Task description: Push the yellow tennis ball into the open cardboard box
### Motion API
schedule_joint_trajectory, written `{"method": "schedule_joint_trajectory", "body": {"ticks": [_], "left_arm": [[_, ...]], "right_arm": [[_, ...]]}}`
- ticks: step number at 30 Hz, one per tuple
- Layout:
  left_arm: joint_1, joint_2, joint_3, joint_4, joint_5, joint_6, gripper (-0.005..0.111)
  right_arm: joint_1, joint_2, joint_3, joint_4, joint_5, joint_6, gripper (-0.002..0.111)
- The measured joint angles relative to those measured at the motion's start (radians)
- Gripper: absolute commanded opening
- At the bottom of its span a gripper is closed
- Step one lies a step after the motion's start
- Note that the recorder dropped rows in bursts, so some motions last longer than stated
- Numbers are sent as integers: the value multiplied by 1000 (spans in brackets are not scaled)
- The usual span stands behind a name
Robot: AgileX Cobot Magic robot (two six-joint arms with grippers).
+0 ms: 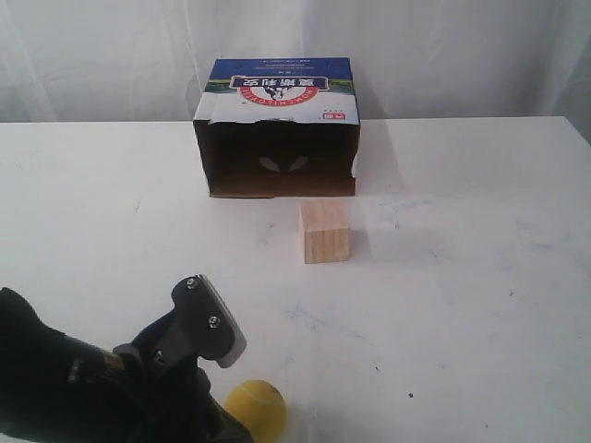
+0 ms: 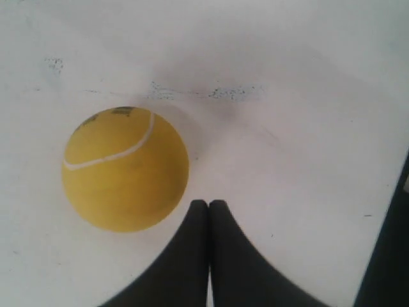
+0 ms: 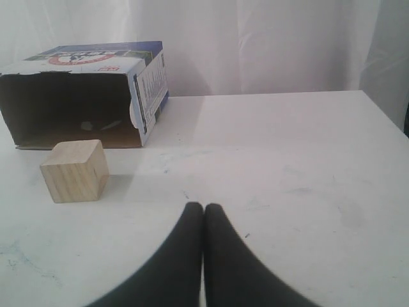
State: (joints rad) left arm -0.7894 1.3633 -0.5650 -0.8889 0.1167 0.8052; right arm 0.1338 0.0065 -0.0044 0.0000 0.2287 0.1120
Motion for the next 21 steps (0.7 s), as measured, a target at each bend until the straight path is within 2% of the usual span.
{"method": "schedule_joint_trajectory", "body": {"ticks": [5, 13, 21], "left_arm": [[0, 1, 0, -13, -25, 4, 0], [0, 12, 0, -169, -26, 4, 0], [0, 12, 0, -185, -30, 96, 0]], "right_arm": [[0, 0, 0, 0, 0, 0, 0], [0, 0, 0, 0, 0, 0, 0], [0, 0, 0, 0, 0, 0, 0]]}}
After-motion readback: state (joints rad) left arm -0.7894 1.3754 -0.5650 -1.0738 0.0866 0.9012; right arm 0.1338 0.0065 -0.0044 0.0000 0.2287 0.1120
